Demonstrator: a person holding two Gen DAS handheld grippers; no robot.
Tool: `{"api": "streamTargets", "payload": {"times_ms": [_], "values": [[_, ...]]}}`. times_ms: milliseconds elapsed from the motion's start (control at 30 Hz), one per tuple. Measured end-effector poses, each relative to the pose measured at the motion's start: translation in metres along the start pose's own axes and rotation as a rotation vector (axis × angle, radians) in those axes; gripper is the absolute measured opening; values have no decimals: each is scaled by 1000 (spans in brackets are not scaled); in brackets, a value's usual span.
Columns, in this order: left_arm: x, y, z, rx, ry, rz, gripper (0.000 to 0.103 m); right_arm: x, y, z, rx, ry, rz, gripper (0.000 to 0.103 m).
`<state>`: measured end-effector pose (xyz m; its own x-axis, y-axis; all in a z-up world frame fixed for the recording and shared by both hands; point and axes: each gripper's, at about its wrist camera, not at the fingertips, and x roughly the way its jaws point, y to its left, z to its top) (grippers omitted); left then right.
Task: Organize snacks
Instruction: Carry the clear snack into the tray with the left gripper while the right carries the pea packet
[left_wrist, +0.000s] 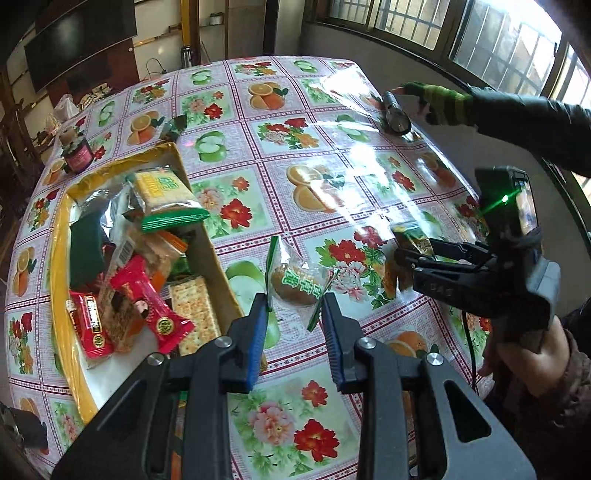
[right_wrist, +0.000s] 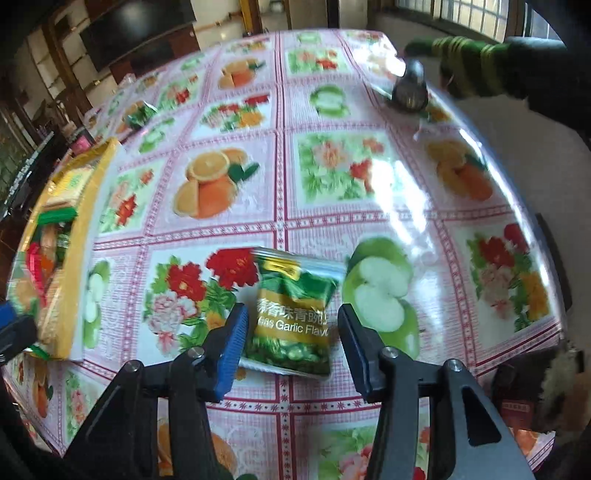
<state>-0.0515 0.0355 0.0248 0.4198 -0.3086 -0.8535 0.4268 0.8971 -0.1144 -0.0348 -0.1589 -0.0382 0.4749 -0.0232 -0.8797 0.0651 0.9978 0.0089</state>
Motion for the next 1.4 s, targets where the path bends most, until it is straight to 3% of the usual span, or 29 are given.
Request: {"api": "streamTargets", "payload": {"times_ms": [33, 100, 367, 533, 767, 1067, 1200, 1400], "values": [[-1, 1, 0, 2, -2, -2, 31, 0, 4, 0, -33, -7, -28, 40], [-2, 3, 1, 0, -4, -8, 32, -1, 8, -1, -61, -6, -45, 37], [-4, 8, -2, -3, -10, -9, 32, -39, 10, -4, -80, -98, -57, 36], [-7, 10, -4, -21, -13, -14, 32, -70, 35, 3, -132, -167, -11, 36], [-21, 34, -13, -82, -41, 21, 34, -90, 102, 18, -254, -234, 107, 36], [-30, 100, -18, -227, -59, 117, 35, -70, 181, 41, -362, -227, 266, 36], [-23, 138, -13, -301, -38, 156, 35, -51, 205, 55, -369, -203, 308, 36], [0, 178, -5, -404, 37, 154, 35, -21, 232, 68, -367, -142, 338, 36]]}}
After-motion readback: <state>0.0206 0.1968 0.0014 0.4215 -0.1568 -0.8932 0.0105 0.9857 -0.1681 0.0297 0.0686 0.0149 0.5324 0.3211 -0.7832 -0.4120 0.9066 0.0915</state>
